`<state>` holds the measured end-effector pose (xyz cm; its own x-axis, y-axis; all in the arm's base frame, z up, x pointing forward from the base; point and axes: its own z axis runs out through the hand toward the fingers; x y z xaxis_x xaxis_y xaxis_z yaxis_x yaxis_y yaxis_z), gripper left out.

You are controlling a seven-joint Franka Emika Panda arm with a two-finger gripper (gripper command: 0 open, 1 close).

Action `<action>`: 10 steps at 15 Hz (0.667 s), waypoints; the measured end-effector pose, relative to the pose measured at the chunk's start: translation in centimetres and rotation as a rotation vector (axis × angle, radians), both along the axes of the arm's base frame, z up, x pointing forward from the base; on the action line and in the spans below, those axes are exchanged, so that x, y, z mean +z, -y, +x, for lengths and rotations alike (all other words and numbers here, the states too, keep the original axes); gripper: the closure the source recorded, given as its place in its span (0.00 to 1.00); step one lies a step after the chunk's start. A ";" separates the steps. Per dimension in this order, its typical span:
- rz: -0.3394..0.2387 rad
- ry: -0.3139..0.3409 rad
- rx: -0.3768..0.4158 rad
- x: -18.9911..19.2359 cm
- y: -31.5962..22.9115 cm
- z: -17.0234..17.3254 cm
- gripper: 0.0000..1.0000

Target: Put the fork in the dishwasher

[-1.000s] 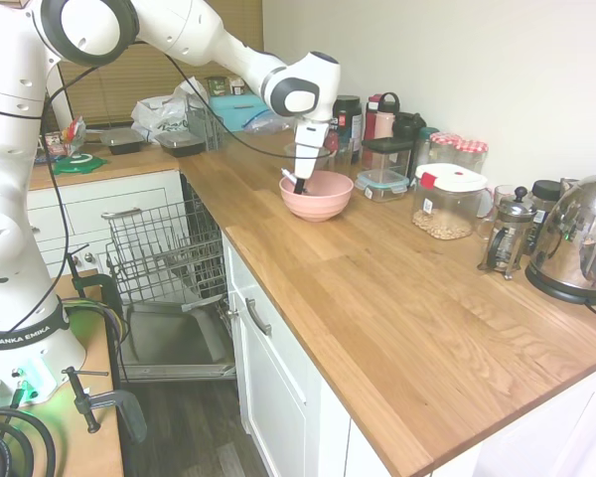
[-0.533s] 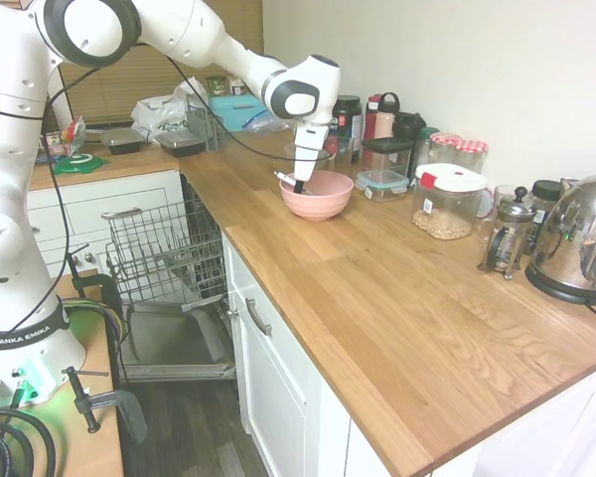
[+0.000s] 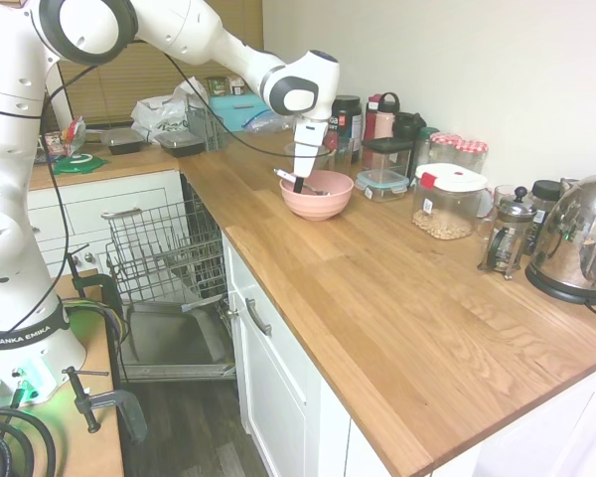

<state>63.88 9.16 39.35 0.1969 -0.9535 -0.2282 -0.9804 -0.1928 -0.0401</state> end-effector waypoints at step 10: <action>-0.064 0.274 0.133 8.6 -2.3 -14.9 1.00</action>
<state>49.03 11.41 47.97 0.3671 -0.9258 -0.0902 -0.9007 -0.3296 -0.2830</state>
